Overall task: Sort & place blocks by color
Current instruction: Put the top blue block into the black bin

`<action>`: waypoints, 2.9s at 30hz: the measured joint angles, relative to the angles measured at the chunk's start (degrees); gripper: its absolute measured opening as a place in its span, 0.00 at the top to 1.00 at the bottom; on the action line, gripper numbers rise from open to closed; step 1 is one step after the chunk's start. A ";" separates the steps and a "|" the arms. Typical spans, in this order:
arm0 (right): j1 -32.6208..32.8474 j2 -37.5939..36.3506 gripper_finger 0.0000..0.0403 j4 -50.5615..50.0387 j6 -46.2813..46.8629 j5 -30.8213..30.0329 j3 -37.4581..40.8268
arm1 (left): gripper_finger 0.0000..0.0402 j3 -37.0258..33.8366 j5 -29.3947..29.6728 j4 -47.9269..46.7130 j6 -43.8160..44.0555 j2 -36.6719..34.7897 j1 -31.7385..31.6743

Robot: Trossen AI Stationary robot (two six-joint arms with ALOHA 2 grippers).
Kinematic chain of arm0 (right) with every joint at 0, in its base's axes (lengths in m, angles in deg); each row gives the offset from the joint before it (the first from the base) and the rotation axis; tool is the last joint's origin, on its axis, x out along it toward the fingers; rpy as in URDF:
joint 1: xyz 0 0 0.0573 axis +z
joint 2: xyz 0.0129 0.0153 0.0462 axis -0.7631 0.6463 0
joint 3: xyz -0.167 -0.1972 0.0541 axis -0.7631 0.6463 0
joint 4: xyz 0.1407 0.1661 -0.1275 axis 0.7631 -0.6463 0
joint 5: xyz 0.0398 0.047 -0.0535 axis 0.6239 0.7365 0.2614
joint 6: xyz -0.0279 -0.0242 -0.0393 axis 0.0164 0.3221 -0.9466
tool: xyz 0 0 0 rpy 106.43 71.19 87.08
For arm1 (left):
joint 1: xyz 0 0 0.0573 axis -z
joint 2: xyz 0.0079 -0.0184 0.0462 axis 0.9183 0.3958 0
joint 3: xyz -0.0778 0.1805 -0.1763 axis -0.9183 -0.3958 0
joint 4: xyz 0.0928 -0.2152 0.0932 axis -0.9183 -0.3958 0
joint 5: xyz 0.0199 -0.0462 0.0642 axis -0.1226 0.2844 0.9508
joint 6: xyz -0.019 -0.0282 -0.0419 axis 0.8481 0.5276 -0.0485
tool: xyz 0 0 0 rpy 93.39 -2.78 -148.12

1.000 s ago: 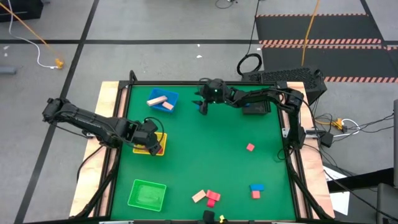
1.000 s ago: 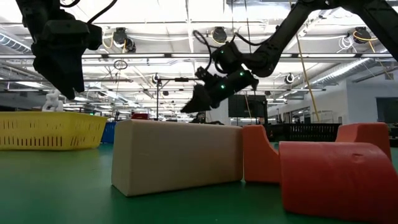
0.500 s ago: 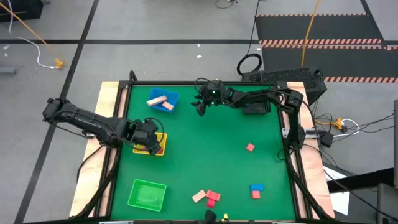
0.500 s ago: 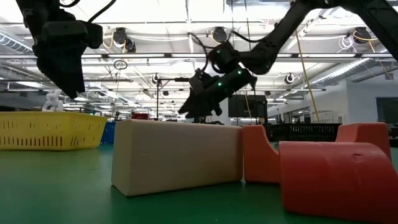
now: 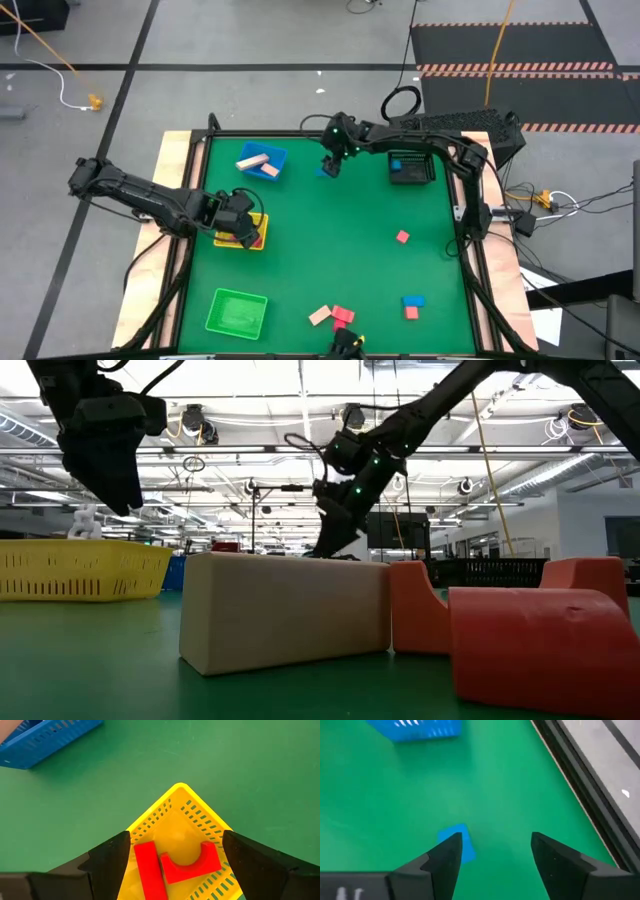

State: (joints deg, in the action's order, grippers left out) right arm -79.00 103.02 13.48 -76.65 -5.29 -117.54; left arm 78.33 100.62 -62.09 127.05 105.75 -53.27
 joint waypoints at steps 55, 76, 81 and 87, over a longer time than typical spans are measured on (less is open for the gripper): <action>0.03 8.76 0.59 1.83 -14.19 3.31 0.02 | 0.21 0.00 -0.21 0.18 -1.67 -0.02 0.07; -3.27 -8.30 0.71 -18.79 -12.37 -9.17 0.16 | 0.21 0.00 0.14 1.66 -1.77 0.00 0.07; -4.85 -17.22 0.71 -24.14 -6.96 -9.50 3.45 | 0.21 0.00 0.42 2.74 -1.86 -0.01 0.07; -6.52 -28.82 0.71 -23.73 -0.69 -9.37 16.70 | 0.21 0.00 0.48 2.76 -1.84 0.00 0.07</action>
State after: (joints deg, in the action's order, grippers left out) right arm -85.52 74.20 -10.25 -77.34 -14.66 -100.84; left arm 78.33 101.10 -59.33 125.20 105.75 -53.21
